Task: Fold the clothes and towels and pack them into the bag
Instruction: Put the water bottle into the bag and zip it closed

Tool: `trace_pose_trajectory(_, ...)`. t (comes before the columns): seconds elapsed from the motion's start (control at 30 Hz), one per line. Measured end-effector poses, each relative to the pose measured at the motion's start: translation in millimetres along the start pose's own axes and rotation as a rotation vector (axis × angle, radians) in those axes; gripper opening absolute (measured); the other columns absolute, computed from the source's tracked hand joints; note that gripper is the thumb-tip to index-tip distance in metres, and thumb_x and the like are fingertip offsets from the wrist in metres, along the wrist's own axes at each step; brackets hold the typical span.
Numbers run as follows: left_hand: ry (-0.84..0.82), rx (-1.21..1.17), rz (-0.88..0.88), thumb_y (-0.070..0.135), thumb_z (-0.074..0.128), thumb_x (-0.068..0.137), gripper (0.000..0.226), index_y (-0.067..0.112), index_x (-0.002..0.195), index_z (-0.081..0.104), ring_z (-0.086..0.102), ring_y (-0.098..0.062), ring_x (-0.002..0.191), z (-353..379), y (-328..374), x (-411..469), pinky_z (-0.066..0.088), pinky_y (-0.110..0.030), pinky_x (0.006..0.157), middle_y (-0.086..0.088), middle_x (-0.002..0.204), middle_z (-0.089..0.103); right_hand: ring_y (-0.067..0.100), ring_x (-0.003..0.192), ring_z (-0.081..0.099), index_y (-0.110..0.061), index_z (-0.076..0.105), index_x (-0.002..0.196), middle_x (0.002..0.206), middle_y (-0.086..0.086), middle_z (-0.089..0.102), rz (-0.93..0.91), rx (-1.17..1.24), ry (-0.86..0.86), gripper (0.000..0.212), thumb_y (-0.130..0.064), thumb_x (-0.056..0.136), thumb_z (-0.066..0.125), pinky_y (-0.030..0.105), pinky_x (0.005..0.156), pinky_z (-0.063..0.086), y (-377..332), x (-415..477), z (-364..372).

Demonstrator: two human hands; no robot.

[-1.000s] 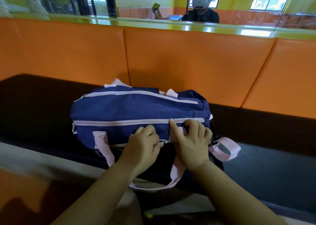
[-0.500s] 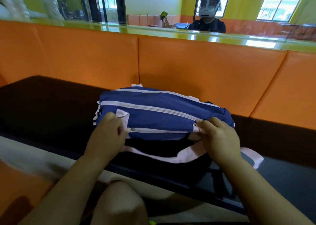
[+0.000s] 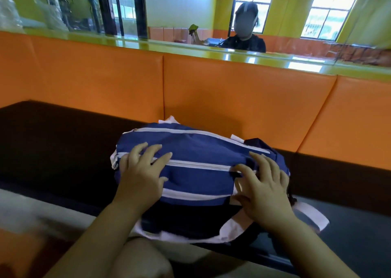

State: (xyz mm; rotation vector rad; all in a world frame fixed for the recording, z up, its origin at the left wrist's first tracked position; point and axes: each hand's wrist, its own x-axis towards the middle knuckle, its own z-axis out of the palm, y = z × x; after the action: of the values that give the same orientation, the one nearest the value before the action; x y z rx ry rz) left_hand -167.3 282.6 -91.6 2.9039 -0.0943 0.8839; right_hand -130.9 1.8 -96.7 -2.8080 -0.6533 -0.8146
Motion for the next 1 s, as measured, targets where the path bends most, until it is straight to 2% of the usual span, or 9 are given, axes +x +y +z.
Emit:
trace_pose_trajectory(0.1, -0.037, -0.026, 0.057, 0.014, 0.092, 0.048, 0.070, 0.013, 0.114, 0.068, 0.056, -0.046, 0.114, 11.7, -5.9, 2.0, 0.039, -0.056, 0.095, -0.017, 0.120, 0.064, 0.034, 0.131, 0.029, -0.030, 0.035, 0.140, 0.143, 0.012, 0.045, -0.023, -0.033, -0.050, 0.101, -0.036, 0.053, 0.086, 0.051, 0.097, 0.025, 4.3, -1.5, 4.2)
trace_pose_trajectory(0.23, -0.090, -0.065, 0.069, 0.021, 0.072, 0.068, 0.055, 0.017, 0.122, 0.062, 0.049, -0.044, 0.123, 24.6, -8.6, 19.1, 0.035, -0.059, 0.098, -0.015, 0.128, 0.060, 0.039, 0.126, 0.046, -0.028, 0.039, 0.139, 0.138, 0.012, 0.051, 0.023, -0.052, -0.091, 0.098, -0.035, 0.053, 0.086, 0.045, 0.095, 0.021, 9.2, 7.8, 9.5)
trace_pose_trajectory(0.37, -0.214, -0.088, -0.030, 0.032, 0.052, 0.093, 0.057, 0.034, 0.145, 0.026, 0.003, -0.022, 0.147, 36.1, -2.0, 46.3, -0.001, -0.039, 0.117, 0.004, 0.157, 0.018, 0.039, 0.127, 0.047, -0.031, 0.034, 0.139, 0.140, 0.012, 0.050, 0.047, -0.062, -0.123, 0.095, -0.037, 0.059, 0.084, 0.051, 0.100, 0.029, 20.2, 22.8, 20.3)
trace_pose_trajectory(0.43, -0.238, -0.084, -0.025, 0.034, 0.048, 0.095, 0.058, 0.036, 0.146, 0.020, -0.002, -0.019, 0.147, 42.6, 0.6, 56.0, -0.004, -0.036, 0.117, 0.007, 0.158, 0.012, 0.038, 0.127, 0.047, -0.031, 0.032, 0.139, 0.140, 0.012, 0.050, 0.061, -0.060, -0.151, 0.094, -0.038, 0.060, 0.083, 0.056, 0.098, 0.036, 24.2, 29.2, 22.6)
trace_pose_trajectory(0.57, -0.212, -0.131, -0.029, 0.032, 0.056, 0.091, 0.059, 0.035, 0.144, 0.029, 0.006, -0.020, 0.146, 44.7, 4.9, 64.2, 0.002, -0.038, 0.117, 0.006, 0.156, 0.022, 0.037, 0.136, 0.034, -0.037, 0.016, 0.141, 0.149, 0.010, 0.038, 0.080, -0.057, -0.221, 0.094, -0.040, 0.069, 0.077, 0.056, 0.105, 0.028, 31.5, 36.4, 21.4)
trace_pose_trajectory(0.73, -0.300, -0.093, -0.011, 0.045, 0.058, 0.087, 0.059, 0.039, 0.141, 0.034, 0.019, -0.020, 0.141, 31.3, 1.5, 65.7, 0.015, -0.038, 0.112, 0.009, 0.152, 0.030, 0.024, 0.146, 0.004, -0.042, 0.004, 0.147, 0.159, -0.002, 0.006, 0.044, -0.013, -0.421, 0.090, -0.053, 0.079, 0.061, 0.046, 0.113, 0.009, 35.3, 40.3, -1.4)
trace_pose_trajectory(0.83, -0.376, -0.122, 0.007, 0.052, 0.059, 0.083, 0.052, 0.038, 0.132, 0.047, 0.033, -0.020, 0.129, 17.3, -2.5, 76.9, 0.026, -0.039, 0.106, 0.011, 0.138, 0.042, 0.021, 0.143, 0.014, -0.040, 0.017, 0.147, 0.157, -0.004, 0.015, 0.041, 0.076, -0.533, 0.083, -0.052, 0.078, 0.064, 0.045, 0.112, 0.015, 37.7, 48.2, -27.3)
trace_pose_trajectory(0.93, -0.482, -0.156, 0.028, 0.054, 0.061, 0.080, 0.042, 0.035, 0.117, 0.058, 0.045, -0.020, 0.119, 0.4, -5.2, 97.2, 0.038, -0.040, 0.100, 0.010, 0.121, 0.051, 0.018, 0.126, 0.044, -0.033, 0.042, 0.138, 0.141, -0.004, 0.046, 0.044, 0.178, -0.579, 0.062, -0.042, 0.081, 0.066, 0.034, 0.103, 0.036, 43.4, 64.8, -52.7)
trace_pose_trajectory(1.0, -0.496, -0.161, 0.053, 0.053, 0.062, 0.079, 0.037, 0.032, 0.110, 0.061, 0.052, -0.016, 0.109, -7.0, -2.8, 113.9, 0.043, -0.036, 0.094, 0.009, 0.113, 0.055, 0.019, 0.114, 0.053, -0.029, 0.054, 0.129, 0.129, -0.003, 0.057, 0.037, 0.158, -0.596, 0.049, -0.041, 0.083, 0.065, 0.033, 0.095, 0.043, 49.3, 77.5, -66.4)
